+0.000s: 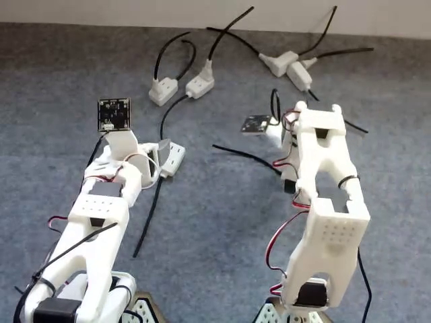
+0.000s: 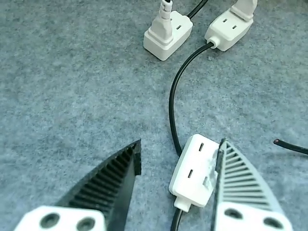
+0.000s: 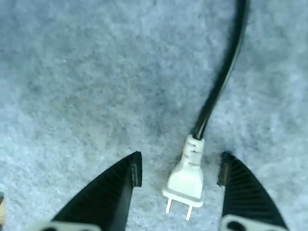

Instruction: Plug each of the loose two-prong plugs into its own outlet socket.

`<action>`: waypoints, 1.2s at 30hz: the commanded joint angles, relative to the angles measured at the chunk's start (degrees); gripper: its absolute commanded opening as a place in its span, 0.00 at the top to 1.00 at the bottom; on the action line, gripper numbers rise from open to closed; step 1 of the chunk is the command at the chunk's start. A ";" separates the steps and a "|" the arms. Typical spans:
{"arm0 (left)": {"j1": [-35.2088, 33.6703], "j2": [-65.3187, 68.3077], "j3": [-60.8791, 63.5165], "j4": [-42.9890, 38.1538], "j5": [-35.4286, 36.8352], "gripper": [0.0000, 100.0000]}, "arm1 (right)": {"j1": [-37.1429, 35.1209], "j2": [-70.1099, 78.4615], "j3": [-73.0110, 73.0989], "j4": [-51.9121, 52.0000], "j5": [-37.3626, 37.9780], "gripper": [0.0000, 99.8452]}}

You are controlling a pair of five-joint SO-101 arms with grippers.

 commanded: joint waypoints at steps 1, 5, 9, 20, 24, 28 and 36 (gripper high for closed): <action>-0.22 -1.89 -0.22 -1.14 0.18 0.74 | 2.33 3.03 -2.07 -4.09 0.44 0.73; -0.22 -1.89 -0.22 -1.14 0.18 0.74 | 2.95 3.74 -2.42 -4.09 0.44 0.73; -0.13 -1.89 -0.22 -1.14 0.18 0.74 | 4.97 3.56 -5.67 -2.07 0.44 0.73; 0.04 -1.89 -0.31 -1.14 0.18 0.74 | 5.67 3.91 -18.95 12.44 0.44 0.73; 0.04 -1.89 -0.31 -1.14 0.18 0.74 | 5.85 4.18 -15.87 11.91 -0.79 0.73; 0.04 -1.89 -0.31 -1.14 0.18 0.74 | 3.56 4.09 -11.82 11.91 -1.41 0.73; -0.13 -1.89 -0.31 -1.14 0.18 0.74 | 2.95 4.18 -3.56 -2.42 -7.56 0.73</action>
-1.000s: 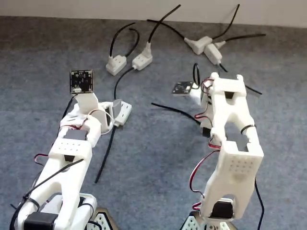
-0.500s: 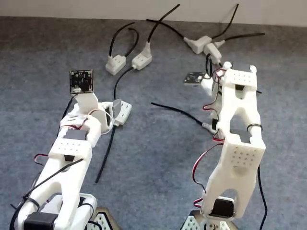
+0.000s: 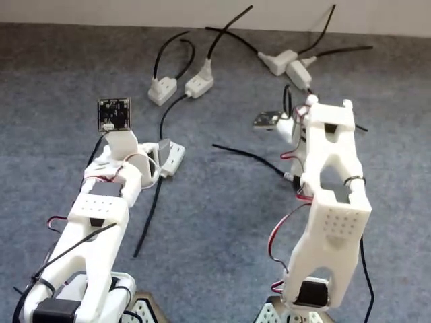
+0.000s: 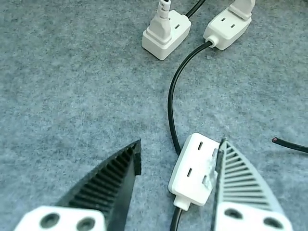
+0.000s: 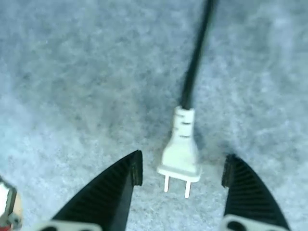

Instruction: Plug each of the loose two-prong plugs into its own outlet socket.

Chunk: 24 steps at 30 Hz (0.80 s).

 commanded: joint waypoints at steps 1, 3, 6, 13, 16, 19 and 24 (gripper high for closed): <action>-0.22 -1.89 -0.31 -1.14 0.18 0.74 | -0.75 0.40 3.91 -9.80 -5.10 0.73; -0.22 -1.89 -0.31 -1.14 0.18 0.74 | -0.84 0.31 6.64 -11.91 -5.71 0.73; -0.22 -1.89 -0.31 -1.14 0.18 0.74 | -0.92 0.22 6.73 -11.91 -5.71 0.74; -0.31 -1.98 -0.22 -1.14 0.18 0.74 | -0.31 0.13 6.90 -11.74 -5.80 0.91; -0.31 -2.15 -0.22 -1.05 0.18 0.74 | -0.13 -0.66 5.85 -10.42 -5.89 0.95; -0.31 -2.24 -0.22 -0.97 0.18 0.74 | -1.27 -3.30 0.75 -5.41 -5.89 0.97; -0.31 -2.33 -0.22 -1.05 0.26 0.74 | -5.49 -8.92 -12.00 1.36 -9.49 0.97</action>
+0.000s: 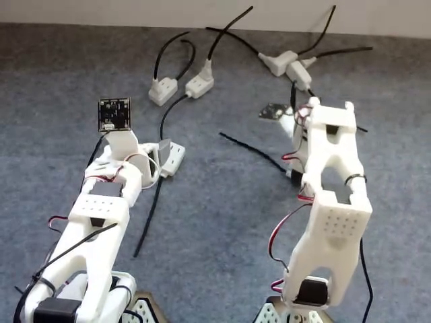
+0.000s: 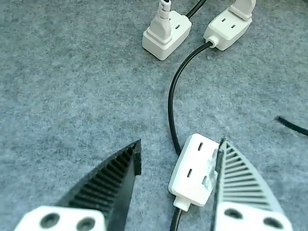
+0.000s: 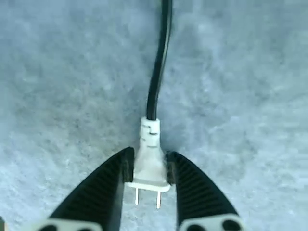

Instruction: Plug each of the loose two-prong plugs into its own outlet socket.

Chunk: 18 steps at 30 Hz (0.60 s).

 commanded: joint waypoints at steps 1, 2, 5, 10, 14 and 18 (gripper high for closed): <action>-0.31 -2.33 -0.22 -1.05 0.26 0.74 | -4.18 -6.99 -11.30 4.70 -3.60 0.97; -0.31 -2.33 -0.22 -1.05 0.26 0.74 | -5.14 -7.60 -14.20 6.02 -3.96 0.97; -0.40 -2.42 -0.22 -1.05 0.35 0.74 | -7.87 -8.40 -22.20 10.59 -4.31 0.97; -0.40 -2.42 -0.22 -1.05 0.26 0.74 | -11.21 -8.48 -33.45 13.41 -7.21 0.97; -0.40 -2.42 -0.48 -1.05 0.35 0.74 | -12.97 -8.57 -43.38 13.49 -13.10 0.97; 0.13 -2.51 -0.75 -1.23 0.35 0.74 | -13.85 -8.57 -53.58 13.49 -20.13 0.97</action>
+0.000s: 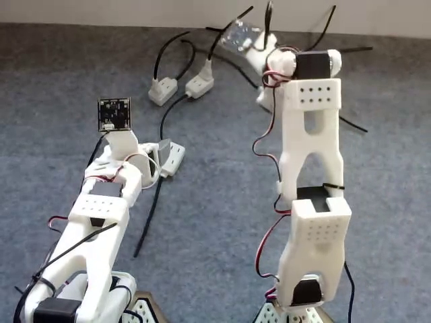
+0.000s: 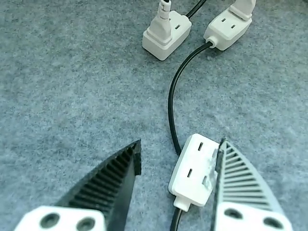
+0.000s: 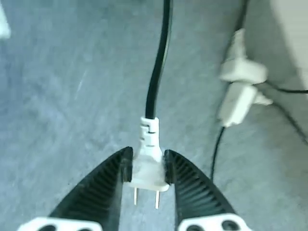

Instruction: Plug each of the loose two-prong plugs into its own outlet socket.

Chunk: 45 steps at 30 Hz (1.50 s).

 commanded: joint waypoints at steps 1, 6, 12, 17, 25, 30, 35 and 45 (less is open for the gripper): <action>0.40 -2.51 -1.10 -1.49 0.35 0.74 | -1.10 -4.44 -10.77 2.07 -5.98 0.97; 3.65 -2.51 -2.68 -3.52 0.44 0.74 | -2.15 -4.44 -19.21 2.07 -12.66 0.97; 12.97 -12.70 -2.95 -3.16 0.18 0.74 | -2.33 -4.44 -25.54 2.15 -23.21 0.97; 21.58 -26.42 -0.22 -3.60 0.18 0.74 | -2.15 -4.44 -30.55 2.24 -32.00 0.97; 28.26 -35.82 1.63 -3.52 0.09 0.74 | -2.51 -4.62 -34.33 2.42 -50.73 0.97; 28.62 -35.38 1.36 -3.60 0.09 0.74 | -5.49 -4.70 -33.89 2.42 -57.41 0.97; 27.65 -35.30 1.63 -6.51 0.09 0.74 | -13.05 -6.64 -33.71 2.51 -57.32 0.97; 25.27 -35.38 1.63 -6.59 0.26 0.74 | -22.46 -29.23 -4.44 2.33 -54.07 0.97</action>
